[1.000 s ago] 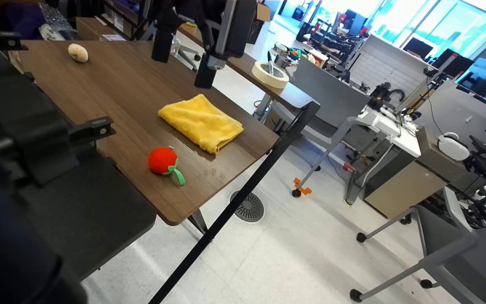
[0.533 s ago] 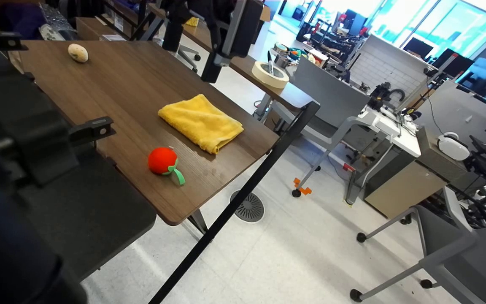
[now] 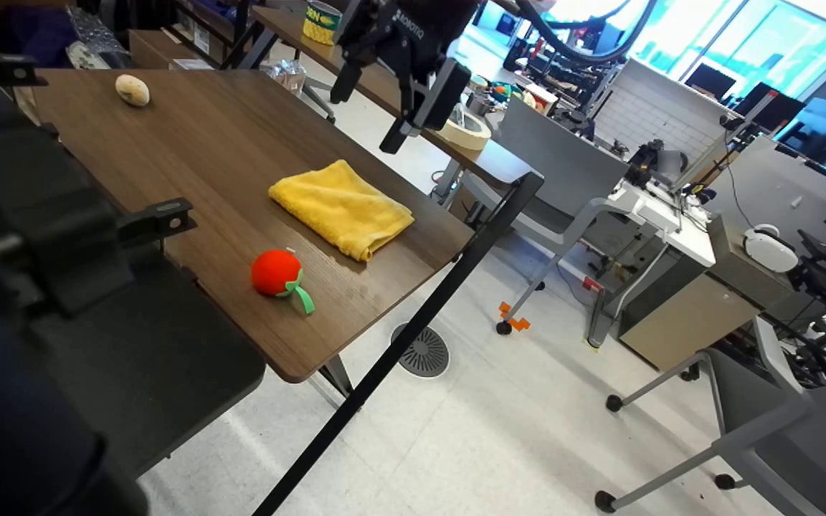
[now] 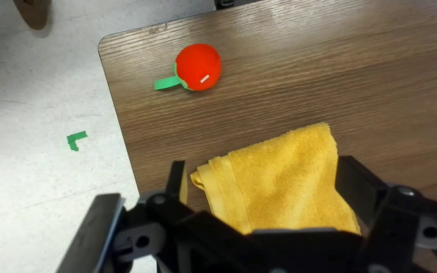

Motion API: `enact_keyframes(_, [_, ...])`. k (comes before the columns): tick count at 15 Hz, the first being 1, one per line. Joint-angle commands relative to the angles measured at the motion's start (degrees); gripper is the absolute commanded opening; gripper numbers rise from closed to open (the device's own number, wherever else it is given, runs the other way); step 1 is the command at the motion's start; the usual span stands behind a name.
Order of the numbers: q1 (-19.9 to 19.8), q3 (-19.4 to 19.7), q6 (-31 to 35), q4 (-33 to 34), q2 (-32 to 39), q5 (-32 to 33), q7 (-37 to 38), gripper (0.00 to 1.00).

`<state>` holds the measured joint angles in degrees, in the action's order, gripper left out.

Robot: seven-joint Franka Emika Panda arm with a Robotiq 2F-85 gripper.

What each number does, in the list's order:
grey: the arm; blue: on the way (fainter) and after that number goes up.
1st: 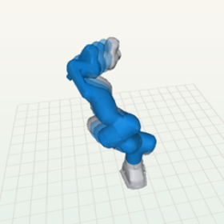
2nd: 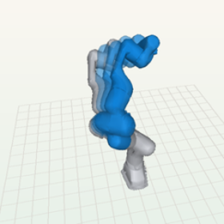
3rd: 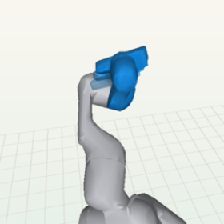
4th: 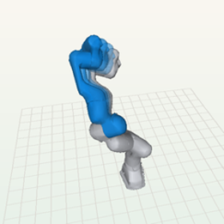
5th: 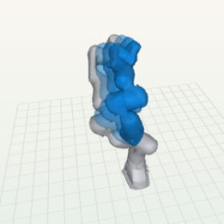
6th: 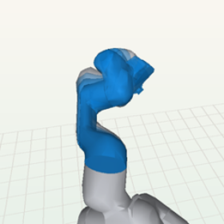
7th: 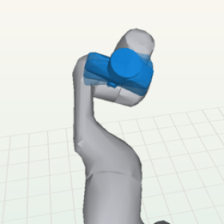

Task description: Wipe the right side of the table with the towel, move the rose to the left then move the potato to the right and wipe the left side of the table

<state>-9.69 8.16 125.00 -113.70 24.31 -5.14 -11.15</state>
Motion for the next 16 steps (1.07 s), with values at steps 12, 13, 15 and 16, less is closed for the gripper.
enact_keyframes(12, [4.5,0.6,24.1,9.9,24.7,6.4,13.3,1.0])
enact_keyframes(13, [4.5,0.3,23.3,11.7,26.8,6.5,13.8,1.0])
enact_keyframes(15, [3.7,-0.8,23.2,8.2,24.5,6.1,12.7,1.0])
enact_keyframes(16, [4.0,-0.8,23.3,9.9,26.5,6.1,12.9,1.0])
